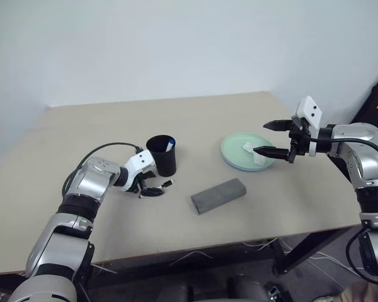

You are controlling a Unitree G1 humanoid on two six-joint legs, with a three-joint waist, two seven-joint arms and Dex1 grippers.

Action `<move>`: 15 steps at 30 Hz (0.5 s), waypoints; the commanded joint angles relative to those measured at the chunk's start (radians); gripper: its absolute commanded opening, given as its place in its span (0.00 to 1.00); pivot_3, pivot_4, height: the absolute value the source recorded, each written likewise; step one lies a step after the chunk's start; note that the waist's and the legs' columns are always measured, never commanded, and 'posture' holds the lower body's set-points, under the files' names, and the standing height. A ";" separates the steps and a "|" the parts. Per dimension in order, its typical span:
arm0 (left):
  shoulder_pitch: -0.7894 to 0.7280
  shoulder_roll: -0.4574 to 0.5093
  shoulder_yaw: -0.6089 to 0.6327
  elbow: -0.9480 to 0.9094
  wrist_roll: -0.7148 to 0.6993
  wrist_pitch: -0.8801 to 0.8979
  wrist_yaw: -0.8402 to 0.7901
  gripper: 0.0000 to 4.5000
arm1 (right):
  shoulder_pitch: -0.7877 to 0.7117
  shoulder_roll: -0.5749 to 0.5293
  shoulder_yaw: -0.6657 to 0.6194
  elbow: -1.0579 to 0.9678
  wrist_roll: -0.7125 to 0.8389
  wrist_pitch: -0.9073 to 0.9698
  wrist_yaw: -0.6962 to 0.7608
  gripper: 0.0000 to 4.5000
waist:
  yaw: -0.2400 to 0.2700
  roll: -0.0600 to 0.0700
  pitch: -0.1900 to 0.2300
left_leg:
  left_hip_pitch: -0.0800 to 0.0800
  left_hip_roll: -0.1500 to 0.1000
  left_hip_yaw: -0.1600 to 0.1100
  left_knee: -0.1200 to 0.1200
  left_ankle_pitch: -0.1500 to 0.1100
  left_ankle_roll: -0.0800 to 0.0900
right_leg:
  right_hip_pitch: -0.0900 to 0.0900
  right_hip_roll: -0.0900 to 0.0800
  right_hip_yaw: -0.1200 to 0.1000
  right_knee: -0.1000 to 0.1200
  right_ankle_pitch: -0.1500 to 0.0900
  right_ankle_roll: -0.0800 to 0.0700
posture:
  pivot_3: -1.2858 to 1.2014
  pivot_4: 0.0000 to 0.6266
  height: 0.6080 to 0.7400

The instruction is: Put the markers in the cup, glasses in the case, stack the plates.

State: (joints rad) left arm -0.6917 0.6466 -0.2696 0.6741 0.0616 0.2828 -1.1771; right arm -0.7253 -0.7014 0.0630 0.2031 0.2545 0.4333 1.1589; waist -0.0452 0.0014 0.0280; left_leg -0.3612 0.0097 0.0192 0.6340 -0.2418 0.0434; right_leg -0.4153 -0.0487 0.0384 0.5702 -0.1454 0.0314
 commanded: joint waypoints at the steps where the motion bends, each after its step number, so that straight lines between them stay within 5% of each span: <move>1: -0.041 -0.003 -0.003 0.003 0.016 -0.020 -0.002 0.89 | -0.011 -0.005 -0.021 -0.036 0.015 -0.003 -0.006 1.00 | 0.000 0.000 0.000 | 0.000 0.000 0.000 0.000 0.000 0.000 | 0.000 0.000 0.000 0.000 0.000 0.000 | 0.52 0.00 0.90; 10: -0.039 -0.010 -0.014 0.033 0.036 -0.024 -0.001 0.89 | -0.012 -0.004 -0.020 -0.035 0.015 -0.004 -0.007 1.00 | 0.000 0.000 0.000 | 0.000 0.000 0.000 0.000 0.000 0.000 | 0.000 0.000 0.000 0.000 0.000 0.000 | 0.52 0.00 0.90; 15: -0.034 -0.010 -0.017 0.029 0.038 -0.012 -0.013 0.61 | -0.015 -0.005 -0.020 -0.033 0.014 -0.005 -0.006 1.00 | 0.000 0.000 0.000 | 0.000 0.000 0.000 0.000 0.000 0.000 | 0.000 0.000 0.000 0.000 0.000 0.000 | 0.52 0.00 0.90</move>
State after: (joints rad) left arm -0.6993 0.6319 -0.2905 0.7108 0.0882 0.2669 -1.1912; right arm -0.7233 -0.7014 0.0630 0.2014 0.2545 0.4339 1.1583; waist -0.0450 0.0014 0.0280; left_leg -0.3610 0.0097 0.0191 0.6342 -0.2417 0.0434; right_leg -0.4153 -0.0487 0.0383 0.5706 -0.1454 0.0314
